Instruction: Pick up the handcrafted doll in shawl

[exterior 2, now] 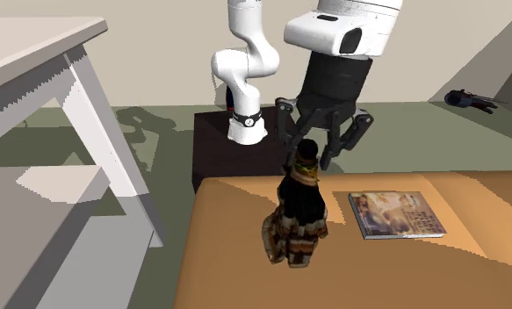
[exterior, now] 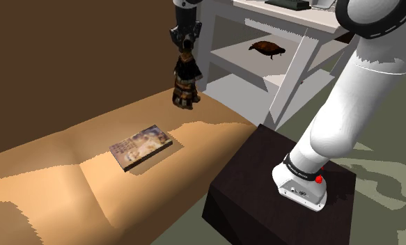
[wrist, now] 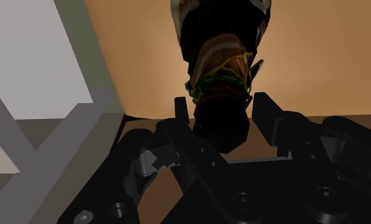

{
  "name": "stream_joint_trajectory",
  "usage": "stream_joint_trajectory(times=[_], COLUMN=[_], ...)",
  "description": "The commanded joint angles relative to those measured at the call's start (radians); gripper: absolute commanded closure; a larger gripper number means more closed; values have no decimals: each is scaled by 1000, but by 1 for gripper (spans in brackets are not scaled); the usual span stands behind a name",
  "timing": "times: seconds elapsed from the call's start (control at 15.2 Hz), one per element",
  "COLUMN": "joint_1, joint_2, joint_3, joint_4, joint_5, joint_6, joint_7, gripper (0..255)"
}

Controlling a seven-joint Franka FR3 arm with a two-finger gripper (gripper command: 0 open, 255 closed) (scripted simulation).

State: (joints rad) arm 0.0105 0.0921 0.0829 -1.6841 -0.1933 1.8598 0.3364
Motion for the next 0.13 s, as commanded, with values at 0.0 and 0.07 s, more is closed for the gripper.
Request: stream_joint_trajectory(times=[0.0, 0.07], joint_1=[1, 1], joint_2=[-3, -3], joint_3=[1, 1], joint_4=[14, 15], joint_5=[1, 1], joint_6=[-15, -15], joint_7=[-1, -1], gripper=[255, 255])
